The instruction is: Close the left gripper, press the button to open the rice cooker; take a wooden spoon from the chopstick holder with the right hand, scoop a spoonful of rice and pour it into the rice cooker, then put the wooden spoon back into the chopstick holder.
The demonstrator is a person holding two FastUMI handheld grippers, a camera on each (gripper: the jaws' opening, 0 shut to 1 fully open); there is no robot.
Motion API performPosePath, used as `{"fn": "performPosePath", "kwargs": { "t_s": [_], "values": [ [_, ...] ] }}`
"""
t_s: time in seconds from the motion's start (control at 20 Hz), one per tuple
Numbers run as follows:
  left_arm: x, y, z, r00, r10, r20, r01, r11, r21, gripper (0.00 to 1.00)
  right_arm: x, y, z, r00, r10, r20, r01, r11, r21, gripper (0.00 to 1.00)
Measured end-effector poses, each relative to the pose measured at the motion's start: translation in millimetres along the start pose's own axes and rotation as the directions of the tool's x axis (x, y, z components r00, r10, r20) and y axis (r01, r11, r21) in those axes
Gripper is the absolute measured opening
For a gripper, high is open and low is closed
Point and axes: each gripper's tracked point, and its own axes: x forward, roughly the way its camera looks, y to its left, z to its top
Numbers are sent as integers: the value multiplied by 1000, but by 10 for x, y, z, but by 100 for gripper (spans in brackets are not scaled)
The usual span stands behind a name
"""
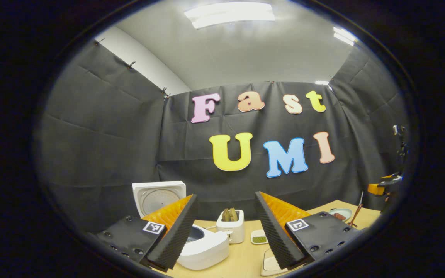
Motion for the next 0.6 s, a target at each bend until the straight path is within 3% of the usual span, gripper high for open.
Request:
{"fn": "performPosePath", "kwargs": {
  "t_s": [0.6],
  "values": [
    [-311, -68, 26, 997, 71, -36, -70, 997, 25, 99, 589, -140, -958, 970, 40, -241, -20, 996, 83, 98]
  ]
}}
